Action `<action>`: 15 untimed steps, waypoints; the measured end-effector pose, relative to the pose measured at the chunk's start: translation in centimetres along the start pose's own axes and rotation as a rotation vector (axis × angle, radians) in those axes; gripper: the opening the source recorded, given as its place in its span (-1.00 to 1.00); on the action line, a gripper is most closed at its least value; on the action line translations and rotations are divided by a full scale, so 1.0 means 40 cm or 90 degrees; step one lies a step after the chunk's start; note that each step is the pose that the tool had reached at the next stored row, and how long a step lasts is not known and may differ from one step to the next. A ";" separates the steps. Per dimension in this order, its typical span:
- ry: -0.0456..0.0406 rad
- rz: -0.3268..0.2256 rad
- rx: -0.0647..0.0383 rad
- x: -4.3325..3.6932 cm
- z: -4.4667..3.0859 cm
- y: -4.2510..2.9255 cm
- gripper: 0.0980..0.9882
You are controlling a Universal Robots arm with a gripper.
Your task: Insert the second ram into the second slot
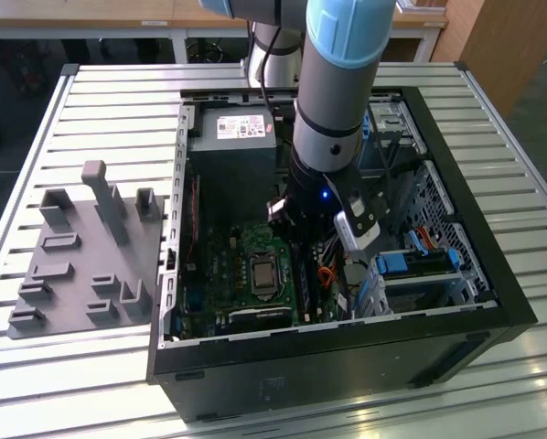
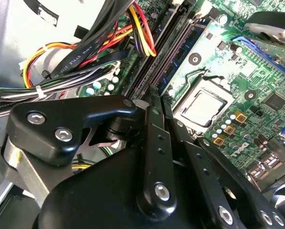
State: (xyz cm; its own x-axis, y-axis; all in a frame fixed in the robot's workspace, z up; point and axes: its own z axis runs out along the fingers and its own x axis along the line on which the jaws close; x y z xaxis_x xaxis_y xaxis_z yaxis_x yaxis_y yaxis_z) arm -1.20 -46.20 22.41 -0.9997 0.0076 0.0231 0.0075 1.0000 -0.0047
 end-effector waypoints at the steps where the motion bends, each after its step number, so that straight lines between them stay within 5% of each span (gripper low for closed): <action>1: 0.0000 0.000 0.000 0.000 0.001 0.000 -0.91; 15: 0.0014 0.000 0.000 0.000 0.006 0.000 -0.91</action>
State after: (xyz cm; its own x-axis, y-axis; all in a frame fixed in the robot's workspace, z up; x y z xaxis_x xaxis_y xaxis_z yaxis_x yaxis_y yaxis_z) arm -1.20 -46.20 22.16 -0.9997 0.0074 0.0252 0.0073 1.0000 -0.0047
